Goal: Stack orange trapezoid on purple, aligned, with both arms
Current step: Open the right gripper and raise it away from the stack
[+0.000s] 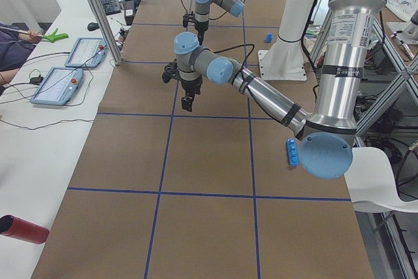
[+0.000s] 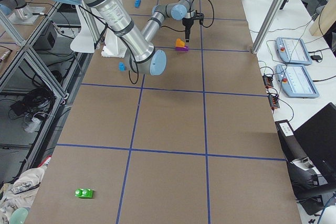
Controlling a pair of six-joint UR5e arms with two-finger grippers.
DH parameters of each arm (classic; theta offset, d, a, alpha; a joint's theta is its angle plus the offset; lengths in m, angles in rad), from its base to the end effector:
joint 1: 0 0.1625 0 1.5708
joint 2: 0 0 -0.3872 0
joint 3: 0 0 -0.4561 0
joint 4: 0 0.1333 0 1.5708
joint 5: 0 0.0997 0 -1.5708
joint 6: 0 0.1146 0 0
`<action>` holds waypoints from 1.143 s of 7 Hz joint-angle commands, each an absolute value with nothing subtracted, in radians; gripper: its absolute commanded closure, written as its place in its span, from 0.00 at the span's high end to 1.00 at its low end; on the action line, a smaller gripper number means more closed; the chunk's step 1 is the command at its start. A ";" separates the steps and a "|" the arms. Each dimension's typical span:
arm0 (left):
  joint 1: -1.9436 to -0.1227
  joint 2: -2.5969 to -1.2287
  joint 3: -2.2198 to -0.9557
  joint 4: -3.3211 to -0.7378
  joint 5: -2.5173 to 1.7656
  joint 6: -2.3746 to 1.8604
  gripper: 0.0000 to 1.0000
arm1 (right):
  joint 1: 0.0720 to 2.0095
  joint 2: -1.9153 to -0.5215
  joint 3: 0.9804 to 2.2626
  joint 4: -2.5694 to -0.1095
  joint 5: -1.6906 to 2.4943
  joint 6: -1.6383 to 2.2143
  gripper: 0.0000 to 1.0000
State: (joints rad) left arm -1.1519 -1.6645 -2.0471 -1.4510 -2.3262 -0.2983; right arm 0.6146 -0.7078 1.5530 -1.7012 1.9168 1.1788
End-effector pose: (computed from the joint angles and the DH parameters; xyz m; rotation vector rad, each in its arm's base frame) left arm 0.1722 -0.5213 0.3336 0.1410 0.8475 0.2831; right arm -0.5524 -0.5055 0.0891 0.0512 -0.7792 0.0875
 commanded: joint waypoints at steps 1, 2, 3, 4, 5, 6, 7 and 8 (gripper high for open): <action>-1.217 -1.610 -2.039 -1.451 -2.318 -0.282 1.00 | 0.821 -0.879 1.688 -1.704 2.076 0.966 1.00; -1.257 -1.562 -2.030 -1.451 -2.298 -0.276 1.00 | 0.941 -0.991 1.719 -1.703 2.159 0.784 1.00; -1.282 -1.518 -2.023 -1.451 -2.246 -0.206 1.00 | 1.027 -1.062 1.718 -1.706 2.183 0.626 1.00; -1.333 -1.508 -1.998 -1.451 -2.217 -0.110 1.00 | 1.101 -1.125 1.710 -1.707 2.181 0.479 1.00; -1.407 -1.506 -1.935 -1.451 -2.226 0.040 1.00 | 1.168 -1.185 1.707 -1.707 2.181 0.343 1.00; -1.499 -1.508 -1.860 -1.453 -2.233 0.164 1.00 | 1.227 -1.248 1.707 -1.706 2.193 0.251 1.00; -1.532 -1.508 -1.832 -1.454 -2.279 0.181 1.00 | 1.294 -1.320 1.707 -1.700 2.233 0.142 1.00; -1.557 -1.508 -1.832 -1.447 -2.295 0.164 1.00 | 1.386 -1.406 1.709 -1.695 2.255 0.053 1.00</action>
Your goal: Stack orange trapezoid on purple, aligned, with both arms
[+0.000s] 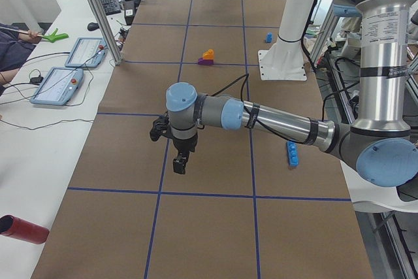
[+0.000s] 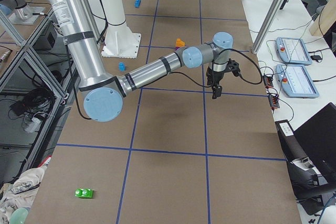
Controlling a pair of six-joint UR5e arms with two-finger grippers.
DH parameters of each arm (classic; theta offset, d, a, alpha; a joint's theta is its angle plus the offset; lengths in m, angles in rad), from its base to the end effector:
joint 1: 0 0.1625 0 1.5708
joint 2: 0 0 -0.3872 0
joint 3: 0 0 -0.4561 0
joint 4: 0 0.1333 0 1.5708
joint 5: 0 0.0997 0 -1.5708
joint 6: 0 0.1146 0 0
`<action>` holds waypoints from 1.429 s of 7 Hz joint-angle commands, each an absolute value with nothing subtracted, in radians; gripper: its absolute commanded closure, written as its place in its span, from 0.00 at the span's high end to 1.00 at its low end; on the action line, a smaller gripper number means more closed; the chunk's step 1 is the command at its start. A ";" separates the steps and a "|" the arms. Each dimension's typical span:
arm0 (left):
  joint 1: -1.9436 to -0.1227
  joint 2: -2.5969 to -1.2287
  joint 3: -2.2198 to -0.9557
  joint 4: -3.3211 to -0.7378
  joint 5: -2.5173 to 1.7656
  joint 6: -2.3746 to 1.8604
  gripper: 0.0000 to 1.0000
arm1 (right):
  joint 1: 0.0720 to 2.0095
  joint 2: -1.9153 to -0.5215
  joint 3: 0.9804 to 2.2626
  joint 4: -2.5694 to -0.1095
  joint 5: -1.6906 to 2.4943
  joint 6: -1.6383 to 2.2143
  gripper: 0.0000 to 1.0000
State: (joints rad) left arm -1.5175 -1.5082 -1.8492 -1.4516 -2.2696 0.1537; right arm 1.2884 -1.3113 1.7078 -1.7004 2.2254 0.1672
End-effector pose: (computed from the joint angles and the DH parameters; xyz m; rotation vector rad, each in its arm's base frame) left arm -0.0313 -0.5314 0.5290 0.1279 0.6943 0.2321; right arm -0.1174 -0.6326 0.4220 0.1059 -0.6926 -0.1978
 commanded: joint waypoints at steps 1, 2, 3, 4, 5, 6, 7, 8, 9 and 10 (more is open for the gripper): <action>-1.562 -1.508 -1.836 -1.448 -2.295 0.164 1.00 | 1.478 -1.466 1.710 -1.694 2.266 -0.050 1.00; -1.562 -1.514 -1.795 -1.453 -2.289 0.157 1.00 | 1.543 -1.521 1.712 -1.694 2.264 -0.113 0.99; -1.562 -1.517 -1.792 -1.454 -2.295 0.150 1.00 | 1.569 -1.575 1.713 -1.694 2.260 -0.100 0.99; -1.562 -1.520 -1.792 -1.454 -2.296 0.147 1.00 | 1.569 -1.600 1.715 -1.694 2.260 -0.097 1.00; -1.562 -1.517 -1.807 -1.456 -2.304 0.150 1.00 | 1.569 -1.604 1.717 -1.694 2.258 -0.095 1.00; -1.562 -1.514 -1.802 -1.463 -2.357 0.153 1.00 | 1.569 -1.603 1.717 -1.694 2.258 -0.089 1.00; -1.562 -1.513 -1.801 -1.477 -2.367 0.152 1.00 | 1.568 -1.598 1.718 -1.692 2.260 -0.072 1.00; -1.562 -1.508 -1.804 -1.498 -2.367 0.146 1.00 | 1.568 -1.595 1.720 -1.692 2.260 -0.072 1.00; -1.562 -1.508 -1.805 -1.500 -2.365 0.144 1.00 | 1.568 -1.594 1.724 -1.692 2.260 -0.072 1.00; -1.562 -1.505 -1.802 -1.500 -2.361 0.144 1.00 | 1.568 -1.594 1.730 -1.692 2.261 -0.071 1.00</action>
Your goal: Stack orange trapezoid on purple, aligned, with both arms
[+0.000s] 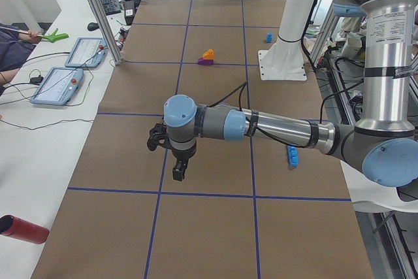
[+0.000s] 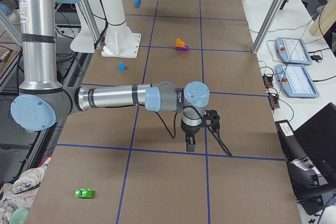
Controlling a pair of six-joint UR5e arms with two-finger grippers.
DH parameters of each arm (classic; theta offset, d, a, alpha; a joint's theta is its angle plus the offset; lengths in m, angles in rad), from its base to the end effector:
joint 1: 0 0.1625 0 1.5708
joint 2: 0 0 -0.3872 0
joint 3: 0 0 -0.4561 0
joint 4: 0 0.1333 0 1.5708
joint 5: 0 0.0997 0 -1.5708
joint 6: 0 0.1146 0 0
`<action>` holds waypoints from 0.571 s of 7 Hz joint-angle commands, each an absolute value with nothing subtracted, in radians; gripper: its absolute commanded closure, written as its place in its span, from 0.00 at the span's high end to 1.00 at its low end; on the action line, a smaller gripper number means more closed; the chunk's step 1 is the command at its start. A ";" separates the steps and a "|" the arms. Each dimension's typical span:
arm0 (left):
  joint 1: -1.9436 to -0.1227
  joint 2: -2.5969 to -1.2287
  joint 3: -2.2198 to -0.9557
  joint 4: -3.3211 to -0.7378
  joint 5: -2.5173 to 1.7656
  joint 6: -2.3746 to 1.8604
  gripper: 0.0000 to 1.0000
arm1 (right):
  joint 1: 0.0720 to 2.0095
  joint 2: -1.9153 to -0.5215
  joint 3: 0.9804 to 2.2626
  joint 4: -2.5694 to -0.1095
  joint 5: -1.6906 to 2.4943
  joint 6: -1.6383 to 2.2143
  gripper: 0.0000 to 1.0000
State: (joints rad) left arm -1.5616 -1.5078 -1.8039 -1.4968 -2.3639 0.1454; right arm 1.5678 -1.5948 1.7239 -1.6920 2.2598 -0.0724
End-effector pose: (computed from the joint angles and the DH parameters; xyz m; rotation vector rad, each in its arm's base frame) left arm -0.0467 -0.5325 0.5422 0.1449 0.7856 0.1844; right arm 0.0588 -0.5436 0.5785 0.0315 -0.6885 -0.0751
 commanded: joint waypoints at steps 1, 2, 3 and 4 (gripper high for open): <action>-1.562 -1.505 -1.802 -1.500 -2.359 0.143 1.00 | 1.568 -1.594 1.732 -1.692 2.261 -0.071 1.00; -1.562 -1.505 -1.801 -1.500 -2.358 0.143 1.00 | 1.568 -1.594 1.732 -1.692 2.261 -0.071 1.00; -1.563 -1.505 -1.799 -1.500 -2.358 0.143 1.00 | 1.568 -1.594 1.735 -1.692 2.261 -0.071 1.00; -1.562 -1.505 -1.798 -1.500 -2.359 0.144 1.00 | 1.568 -1.595 1.739 -1.692 2.264 -0.069 1.00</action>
